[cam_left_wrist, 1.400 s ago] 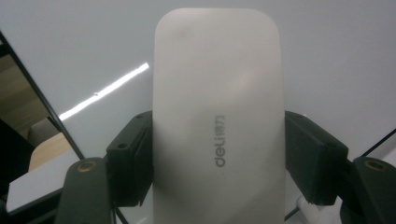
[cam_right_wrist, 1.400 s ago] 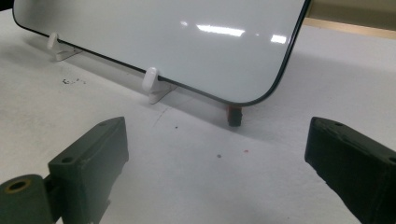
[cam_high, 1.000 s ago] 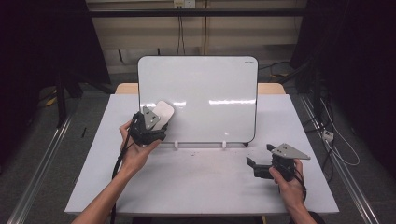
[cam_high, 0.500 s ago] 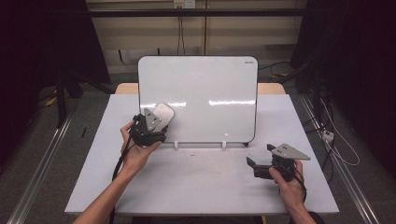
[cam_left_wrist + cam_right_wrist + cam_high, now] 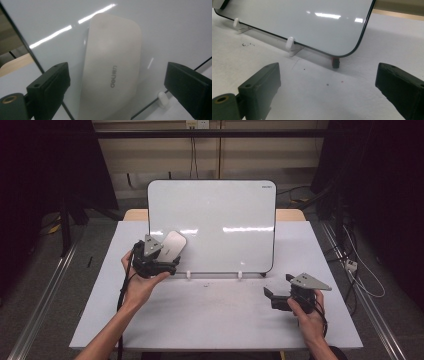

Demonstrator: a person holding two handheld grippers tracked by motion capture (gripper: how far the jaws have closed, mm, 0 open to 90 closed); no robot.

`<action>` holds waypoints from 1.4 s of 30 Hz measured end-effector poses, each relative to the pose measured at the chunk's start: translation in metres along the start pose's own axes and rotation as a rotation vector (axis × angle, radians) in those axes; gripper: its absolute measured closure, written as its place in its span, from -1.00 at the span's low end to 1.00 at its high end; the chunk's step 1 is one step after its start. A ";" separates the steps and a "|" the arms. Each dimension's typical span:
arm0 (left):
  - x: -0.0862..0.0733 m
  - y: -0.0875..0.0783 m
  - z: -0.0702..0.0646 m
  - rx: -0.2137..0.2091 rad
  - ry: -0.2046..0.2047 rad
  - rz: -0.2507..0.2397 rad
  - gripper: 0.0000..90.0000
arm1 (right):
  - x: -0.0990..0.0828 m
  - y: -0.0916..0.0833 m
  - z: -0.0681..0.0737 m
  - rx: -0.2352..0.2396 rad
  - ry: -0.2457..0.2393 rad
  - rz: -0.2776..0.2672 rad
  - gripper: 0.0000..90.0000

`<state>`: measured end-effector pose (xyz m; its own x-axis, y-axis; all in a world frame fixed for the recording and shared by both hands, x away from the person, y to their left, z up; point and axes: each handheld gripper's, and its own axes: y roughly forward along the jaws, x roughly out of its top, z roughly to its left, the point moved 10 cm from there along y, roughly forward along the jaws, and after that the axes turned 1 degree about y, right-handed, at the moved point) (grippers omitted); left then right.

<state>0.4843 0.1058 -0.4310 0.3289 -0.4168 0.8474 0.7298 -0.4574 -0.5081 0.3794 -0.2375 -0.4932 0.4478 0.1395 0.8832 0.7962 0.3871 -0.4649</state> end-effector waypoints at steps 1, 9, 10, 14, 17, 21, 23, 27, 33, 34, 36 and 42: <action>0.000 -0.002 0.000 -0.004 -0.013 -0.001 -0.87 | 0.000 0.000 0.000 0.001 0.002 0.001 -0.87; -0.002 -0.018 -0.005 -0.034 -0.040 -0.018 -0.83 | -0.001 -0.001 0.000 -0.001 -0.009 -0.002 -0.87; -0.006 -0.020 -0.008 -0.050 -0.045 -0.019 -0.85 | -0.001 -0.002 0.000 -0.001 -0.010 -0.001 -0.87; -0.016 -0.025 -0.009 -0.067 -0.065 -0.007 -0.90 | -0.001 -0.003 0.000 -0.003 -0.012 -0.003 -0.87; -0.022 -0.029 -0.009 -0.078 -0.077 -0.009 -0.90 | -0.001 -0.004 0.000 -0.003 -0.011 -0.004 -0.87; -0.028 -0.037 -0.012 -0.090 -0.089 -0.021 -0.90 | -0.001 -0.004 0.000 -0.003 -0.014 -0.006 -0.87; -0.032 -0.042 -0.013 -0.085 -0.091 -0.015 -0.90 | -0.001 -0.004 0.001 -0.003 -0.011 -0.002 -0.87; -0.040 -0.050 -0.012 -0.073 -0.110 -0.024 -0.90 | -0.001 -0.003 0.001 -0.006 -0.012 -0.002 -0.87; -0.056 -0.058 -0.004 -0.032 -0.148 -0.020 -0.91 | -0.002 -0.003 0.000 -0.006 -0.016 0.000 -0.87; -0.059 -0.058 -0.003 -0.029 -0.151 -0.016 -0.91 | -0.002 -0.003 0.000 -0.007 -0.015 0.000 -0.87; -0.067 -0.060 -0.001 -0.024 -0.163 -0.004 -0.91 | -0.002 -0.003 0.000 -0.007 -0.015 0.000 -0.87; -0.076 -0.066 0.000 -0.011 -0.182 -0.032 -0.91 | -0.003 -0.003 0.000 -0.010 -0.012 0.002 -0.87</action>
<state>0.4113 0.1680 -0.4615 0.4095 -0.2530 0.8765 0.7352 -0.4773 -0.4813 0.3760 -0.2388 -0.4942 0.4447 0.1518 0.8827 0.7992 0.3779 -0.4675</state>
